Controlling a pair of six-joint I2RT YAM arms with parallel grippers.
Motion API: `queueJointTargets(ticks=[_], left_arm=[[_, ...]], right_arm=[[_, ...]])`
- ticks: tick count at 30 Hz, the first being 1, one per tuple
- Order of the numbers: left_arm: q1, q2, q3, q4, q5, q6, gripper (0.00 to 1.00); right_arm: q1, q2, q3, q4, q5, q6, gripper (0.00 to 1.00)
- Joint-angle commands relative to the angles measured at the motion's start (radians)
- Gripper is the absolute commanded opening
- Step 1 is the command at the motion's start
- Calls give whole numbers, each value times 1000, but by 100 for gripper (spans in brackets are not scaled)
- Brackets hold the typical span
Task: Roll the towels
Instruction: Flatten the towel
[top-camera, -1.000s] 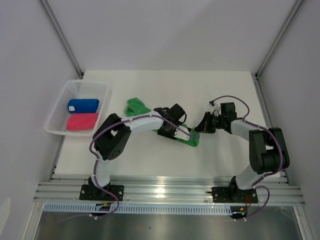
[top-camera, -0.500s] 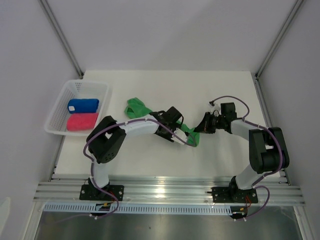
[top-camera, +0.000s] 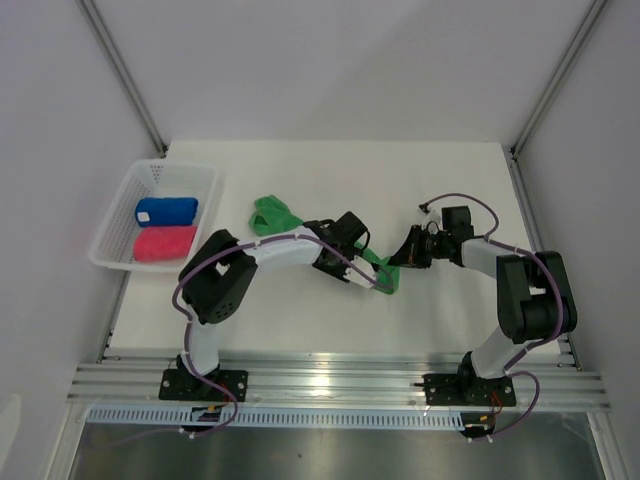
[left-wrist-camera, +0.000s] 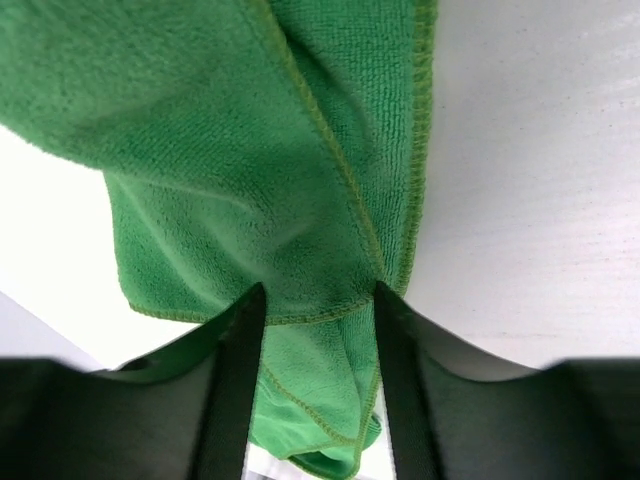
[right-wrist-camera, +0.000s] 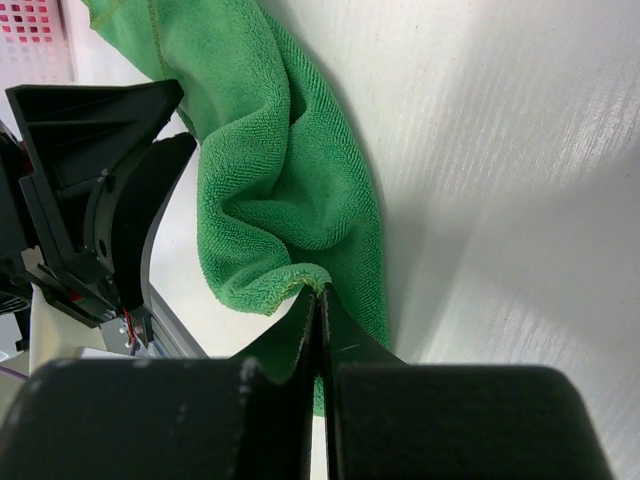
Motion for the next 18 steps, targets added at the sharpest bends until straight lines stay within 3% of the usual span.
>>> queueJointTargets(ticks=[1, 6, 8, 10, 18], left_arm=[[-2, 10, 34, -4, 14, -16, 47], [3, 48, 28, -9, -17, -16, 35], [8, 50, 35, -27, -3, -19, 38], [9, 41, 43, -61, 9, -19, 49], [12, 45, 78, -100, 58, -37, 53]], right_arm=[[-6, 4, 29, 11, -19, -5, 0], [-10, 1, 29, 6, -19, -6, 0], [-13, 0, 29, 1, -19, -8, 0], [-14, 0, 29, 0, -19, -10, 0], [-17, 1, 31, -5, -19, -13, 0]])
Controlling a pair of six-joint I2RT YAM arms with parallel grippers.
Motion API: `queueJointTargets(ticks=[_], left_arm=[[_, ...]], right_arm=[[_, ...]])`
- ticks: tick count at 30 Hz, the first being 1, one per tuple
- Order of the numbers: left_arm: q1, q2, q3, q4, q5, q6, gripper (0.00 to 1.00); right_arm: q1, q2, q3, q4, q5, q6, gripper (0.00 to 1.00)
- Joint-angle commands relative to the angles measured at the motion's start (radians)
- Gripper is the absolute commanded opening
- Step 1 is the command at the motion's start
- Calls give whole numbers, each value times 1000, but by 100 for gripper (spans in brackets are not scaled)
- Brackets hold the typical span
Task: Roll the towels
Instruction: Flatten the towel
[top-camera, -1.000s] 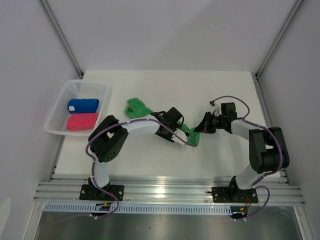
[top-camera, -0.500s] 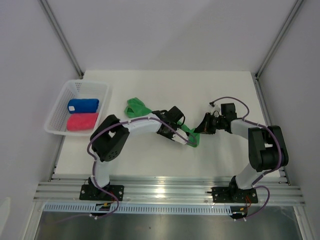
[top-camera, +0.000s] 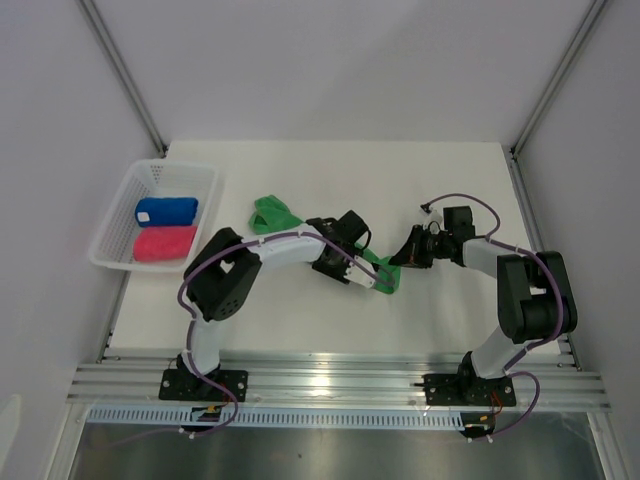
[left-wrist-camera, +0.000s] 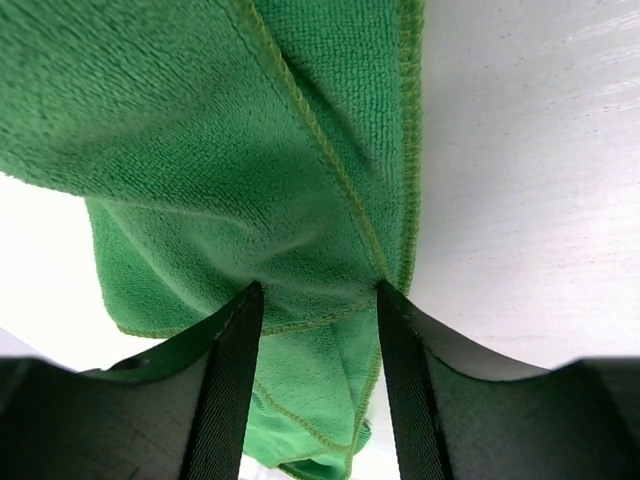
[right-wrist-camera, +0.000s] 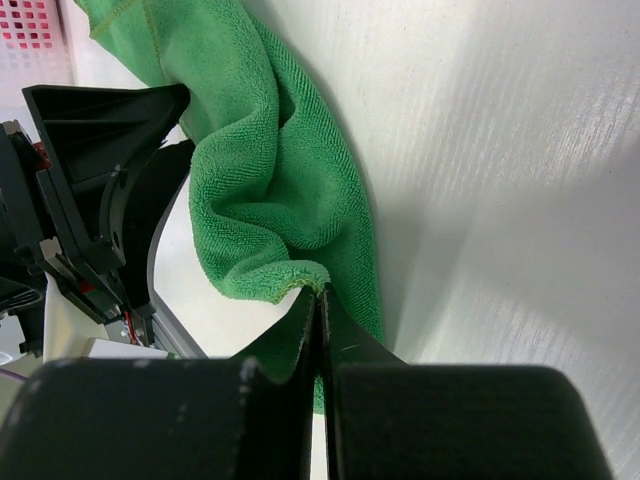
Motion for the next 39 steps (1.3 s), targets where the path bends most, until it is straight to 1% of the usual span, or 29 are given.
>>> queueJointTargets(ticks=[1, 3, 4, 7, 9, 10, 12, 16, 19, 22, 23, 24, 29, 32, 35, 36, 37, 39], left_arm=[[6, 17, 35, -52, 47, -29, 54], [9, 17, 41, -81, 66, -40, 56], [10, 13, 47, -92, 101, -45, 56], [21, 10, 90, -141, 143, -69, 57], [27, 19, 104, -123, 137, -85, 57], [27, 23, 99, -99, 99, -88, 56], [29, 45, 104, -74, 80, -100, 55], [30, 80, 125, -124, 91, -111, 54], [30, 83, 125, -160, 105, -108, 55], [32, 82, 110, -146, 93, -103, 55], [32, 83, 109, -132, 85, -105, 53], [33, 85, 118, -135, 83, -105, 47], [33, 85, 153, -180, 100, -117, 28], [36, 83, 164, -186, 99, -115, 23], [39, 82, 179, -200, 105, -123, 24], [39, 79, 185, -207, 108, -128, 30], [39, 74, 187, -207, 109, -132, 33], [44, 62, 193, -207, 123, -132, 35]], right_arm=[[-5, -3, 31, -5, -18, -14, 0], [-7, -6, 29, -9, -15, -21, 0], [-7, -9, 28, -12, -13, -21, 0], [-7, -8, 25, -9, -15, -20, 0], [-7, -5, 28, -9, -16, -20, 0], [-7, -3, 28, -8, -18, -17, 0], [-7, -6, 29, -6, -20, -17, 0], [-7, -11, 28, -5, -24, -18, 0], [-7, -14, 28, -9, -24, -21, 0], [-8, -13, 28, -9, -26, -21, 0], [-8, -11, 26, -9, -26, -21, 0], [-8, -11, 28, -9, -27, -21, 0], [-8, -14, 29, -13, -27, -21, 0], [-8, -11, 29, -13, -27, -21, 0], [-8, -10, 31, -13, -27, -21, 0], [-8, -10, 31, -16, -27, -21, 0], [-10, -11, 32, -16, -27, -23, 0], [-10, -11, 31, -16, -27, -23, 0]])
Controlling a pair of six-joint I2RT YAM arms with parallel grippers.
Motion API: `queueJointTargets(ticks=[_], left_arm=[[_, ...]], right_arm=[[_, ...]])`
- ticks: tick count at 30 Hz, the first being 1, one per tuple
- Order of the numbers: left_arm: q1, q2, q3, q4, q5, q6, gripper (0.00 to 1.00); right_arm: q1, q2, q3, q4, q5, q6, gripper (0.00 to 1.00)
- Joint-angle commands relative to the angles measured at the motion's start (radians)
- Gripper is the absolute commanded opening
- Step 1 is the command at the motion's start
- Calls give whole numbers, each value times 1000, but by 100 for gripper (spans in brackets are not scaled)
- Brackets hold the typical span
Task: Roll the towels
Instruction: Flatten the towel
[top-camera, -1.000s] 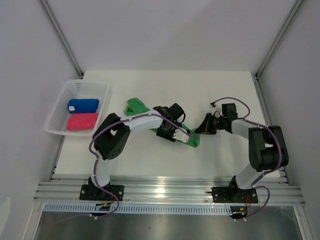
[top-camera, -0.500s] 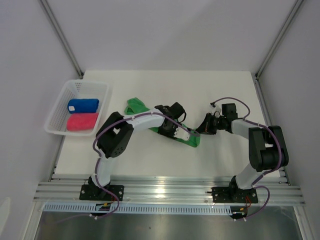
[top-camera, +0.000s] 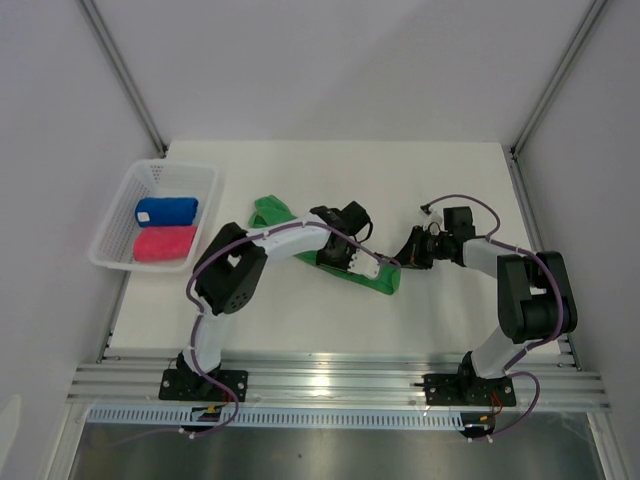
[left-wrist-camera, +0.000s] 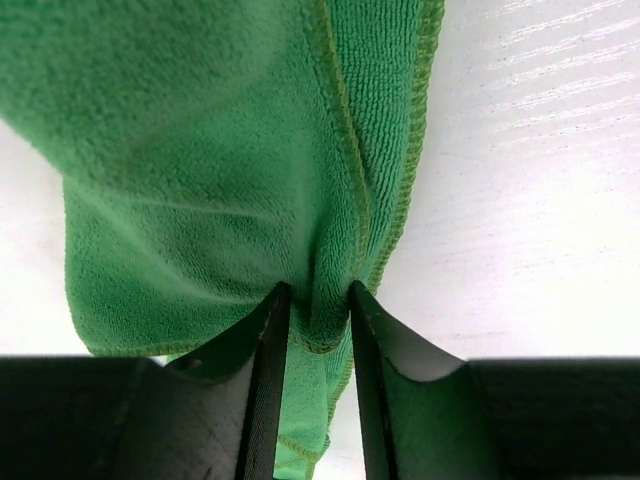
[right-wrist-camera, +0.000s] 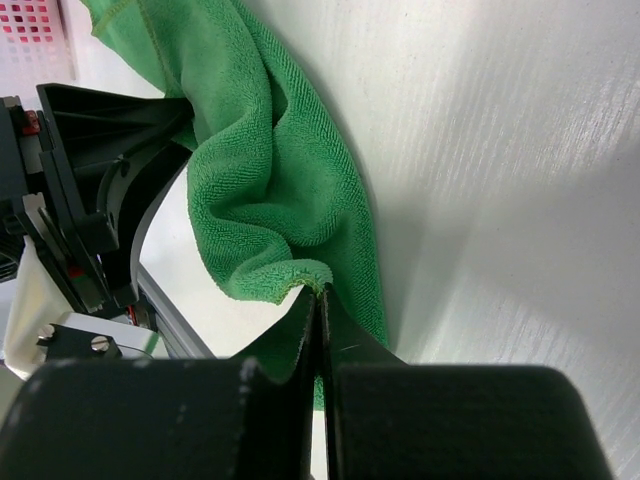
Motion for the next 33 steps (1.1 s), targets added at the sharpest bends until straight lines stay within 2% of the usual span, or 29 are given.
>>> queueJointTargets(ticks=[1, 8, 13, 15, 18, 22, 28, 29, 33], left_arm=[[15, -16, 47, -25, 37, -17, 34], [27, 14, 73, -28, 15, -23, 25], [27, 7, 81, -21, 23, -33, 27], [27, 9, 90, -17, 21, -41, 22], [29, 9, 100, -15, 21, -73, 1], [61, -11, 166, -52, 60, -170, 1], [168, -98, 363, -109, 106, -380, 1], [200, -105, 462, -121, 118, -414, 1], [273, -132, 665, -153, 123, -572, 1]], right_arm=[[-8, -11, 32, 3, -18, -19, 0], [-8, -11, 35, 0, -21, -21, 0], [-8, -6, 32, 1, -22, -22, 0], [-8, -3, 34, 1, -24, -21, 0], [-10, -5, 40, -8, -16, -22, 0], [-11, -49, 61, -52, 57, -36, 0], [-11, -137, 222, -167, 192, -82, 0], [-10, -155, 254, -184, 229, -87, 0], [9, -161, 468, -246, 286, -149, 0]])
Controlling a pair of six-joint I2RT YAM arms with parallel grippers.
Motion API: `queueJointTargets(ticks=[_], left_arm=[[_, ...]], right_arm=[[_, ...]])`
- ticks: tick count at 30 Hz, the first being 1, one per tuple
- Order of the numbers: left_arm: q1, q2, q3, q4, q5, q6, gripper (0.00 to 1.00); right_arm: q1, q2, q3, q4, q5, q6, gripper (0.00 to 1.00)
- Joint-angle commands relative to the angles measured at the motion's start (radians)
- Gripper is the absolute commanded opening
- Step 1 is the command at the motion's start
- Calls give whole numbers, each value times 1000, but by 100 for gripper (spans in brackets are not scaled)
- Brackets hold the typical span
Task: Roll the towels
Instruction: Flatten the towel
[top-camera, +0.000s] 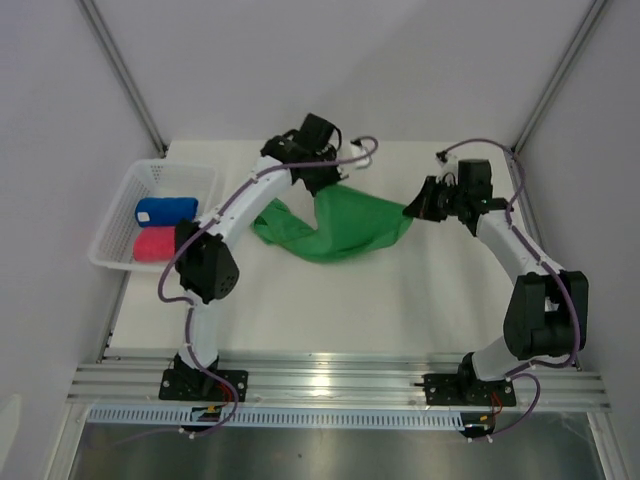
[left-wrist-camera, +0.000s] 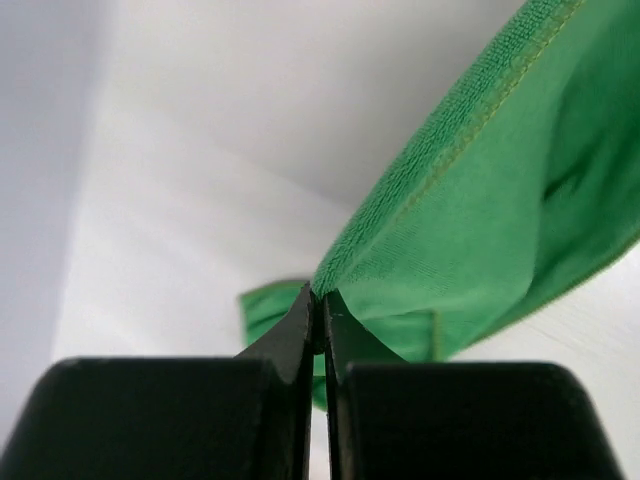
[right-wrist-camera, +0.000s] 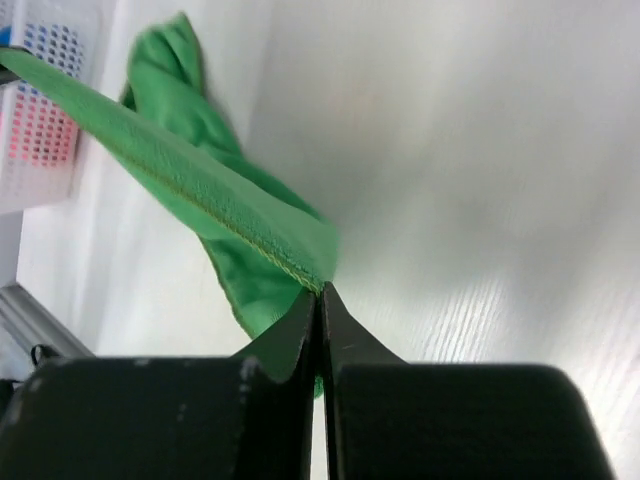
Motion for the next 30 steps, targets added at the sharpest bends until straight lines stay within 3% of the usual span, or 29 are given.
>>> queueJointTargets(ticks=[1, 5, 8, 11, 16, 21, 27, 30], left_arm=[[69, -146, 196, -23, 36, -187, 1], [74, -232, 311, -20, -6, -193, 1], [74, -358, 305, 3, -23, -208, 1], [74, -429, 390, -27, -58, -227, 0], [63, -515, 481, -105, -57, -228, 1], [52, -530, 457, -138, -66, -238, 1], [57, -484, 356, -97, -89, -207, 1], [78, -427, 360, -34, -135, -199, 1]], right_arm=[[20, -53, 249, -64, 75, -81, 0], [44, -22, 543, -165, 75, -156, 0], [69, -6, 769, -289, 70, -221, 0], [103, -39, 908, -394, 27, -249, 0], [135, -146, 941, -412, 7, -259, 0], [133, -157, 958, -432, 42, -242, 0], [127, -24, 982, -420, 102, -247, 0], [115, 101, 1083, -403, 160, -248, 0]])
